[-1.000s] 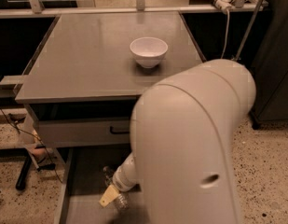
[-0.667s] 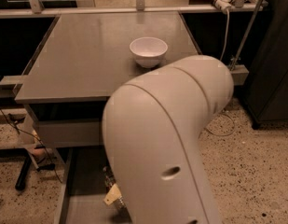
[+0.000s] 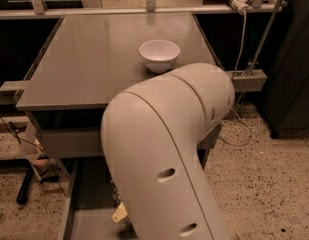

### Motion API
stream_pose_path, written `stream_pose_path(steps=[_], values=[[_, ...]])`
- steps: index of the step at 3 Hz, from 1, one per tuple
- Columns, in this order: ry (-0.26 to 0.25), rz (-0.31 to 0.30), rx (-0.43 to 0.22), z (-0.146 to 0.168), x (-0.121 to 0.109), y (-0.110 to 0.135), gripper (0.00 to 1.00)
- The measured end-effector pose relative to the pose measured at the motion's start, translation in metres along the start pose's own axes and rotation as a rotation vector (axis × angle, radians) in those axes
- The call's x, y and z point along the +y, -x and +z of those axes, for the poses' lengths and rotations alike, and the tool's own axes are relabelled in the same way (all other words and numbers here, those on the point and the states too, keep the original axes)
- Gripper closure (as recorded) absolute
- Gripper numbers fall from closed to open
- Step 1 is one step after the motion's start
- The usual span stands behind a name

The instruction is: Pick blue plastic bottle from middle drawer and place on counter

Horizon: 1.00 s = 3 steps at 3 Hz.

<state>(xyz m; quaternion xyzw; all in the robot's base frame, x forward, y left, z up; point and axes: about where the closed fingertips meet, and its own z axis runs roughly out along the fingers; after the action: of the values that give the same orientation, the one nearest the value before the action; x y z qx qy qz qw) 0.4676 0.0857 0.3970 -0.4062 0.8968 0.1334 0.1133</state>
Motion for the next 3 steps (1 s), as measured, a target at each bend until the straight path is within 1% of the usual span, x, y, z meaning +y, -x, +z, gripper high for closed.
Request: stream_pose_path(steps=[1,2,3], values=[[-0.005,0.052,0.001,0.01,-0.001,-0.001,0.0],[0.007,0.087,0.002,0.02,0.004,-0.005,0.0],[0.007,0.087,0.002,0.02,0.004,-0.005,0.19]])
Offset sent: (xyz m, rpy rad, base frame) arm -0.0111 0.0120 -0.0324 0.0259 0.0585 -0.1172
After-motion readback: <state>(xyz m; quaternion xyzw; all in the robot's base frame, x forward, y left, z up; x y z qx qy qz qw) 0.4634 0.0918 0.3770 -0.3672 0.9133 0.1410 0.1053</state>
